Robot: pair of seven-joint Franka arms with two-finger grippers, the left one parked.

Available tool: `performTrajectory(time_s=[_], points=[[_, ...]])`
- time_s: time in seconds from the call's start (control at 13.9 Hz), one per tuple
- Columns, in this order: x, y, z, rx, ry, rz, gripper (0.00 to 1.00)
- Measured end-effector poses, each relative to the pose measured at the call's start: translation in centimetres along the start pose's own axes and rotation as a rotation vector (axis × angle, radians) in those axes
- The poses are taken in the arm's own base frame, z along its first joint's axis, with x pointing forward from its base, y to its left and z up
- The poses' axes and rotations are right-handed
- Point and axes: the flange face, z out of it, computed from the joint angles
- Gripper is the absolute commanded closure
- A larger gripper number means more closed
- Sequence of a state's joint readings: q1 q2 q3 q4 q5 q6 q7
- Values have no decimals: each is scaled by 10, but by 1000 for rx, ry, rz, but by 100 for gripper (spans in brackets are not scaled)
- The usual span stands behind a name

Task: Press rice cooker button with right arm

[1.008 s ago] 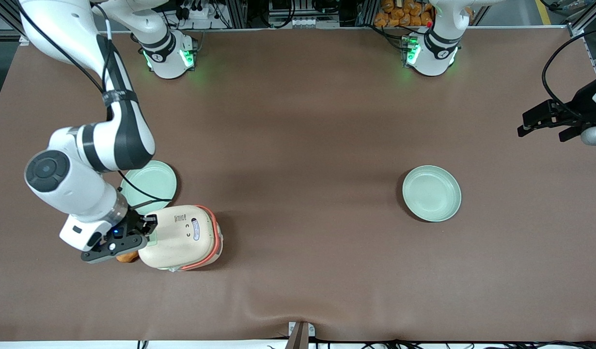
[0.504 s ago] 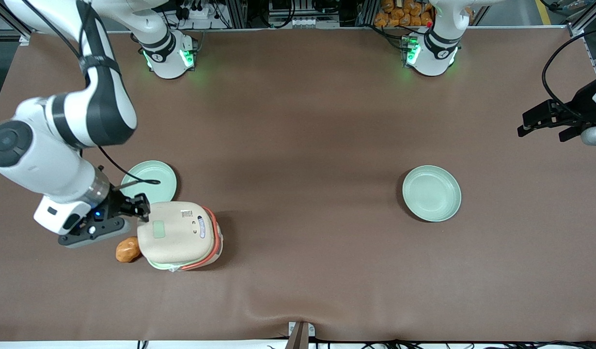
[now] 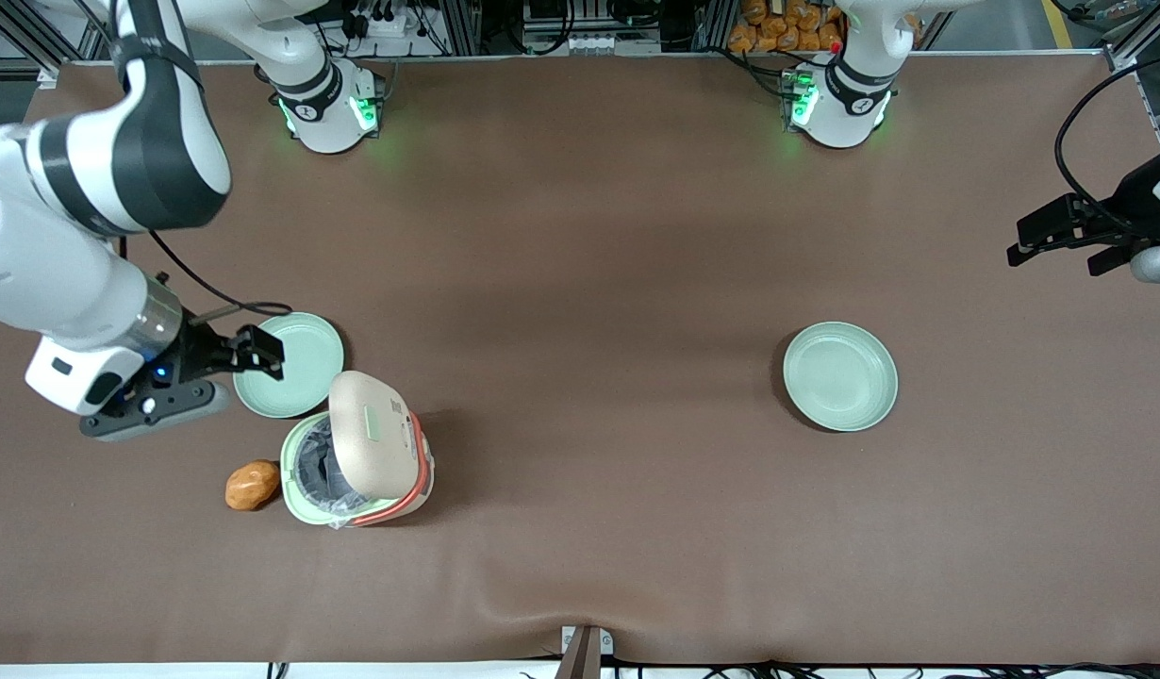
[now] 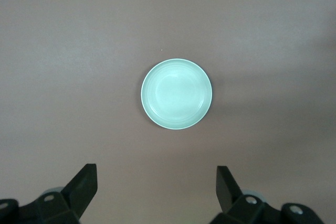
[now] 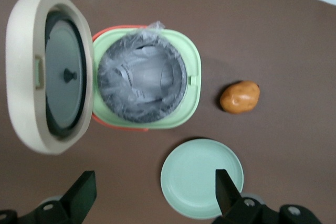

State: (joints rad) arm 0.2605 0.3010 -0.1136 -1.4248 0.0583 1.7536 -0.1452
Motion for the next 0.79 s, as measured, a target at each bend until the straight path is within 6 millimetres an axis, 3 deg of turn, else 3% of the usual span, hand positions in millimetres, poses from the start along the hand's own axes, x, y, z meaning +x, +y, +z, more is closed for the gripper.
performTrajectory(time_s=[0.29, 0.5, 0.79], points=[[-44, 22, -38, 29, -129, 44, 0], [-68, 61, -60, 35, -129, 113, 0], [-97, 111, -62, 48, -146, 207, 0]])
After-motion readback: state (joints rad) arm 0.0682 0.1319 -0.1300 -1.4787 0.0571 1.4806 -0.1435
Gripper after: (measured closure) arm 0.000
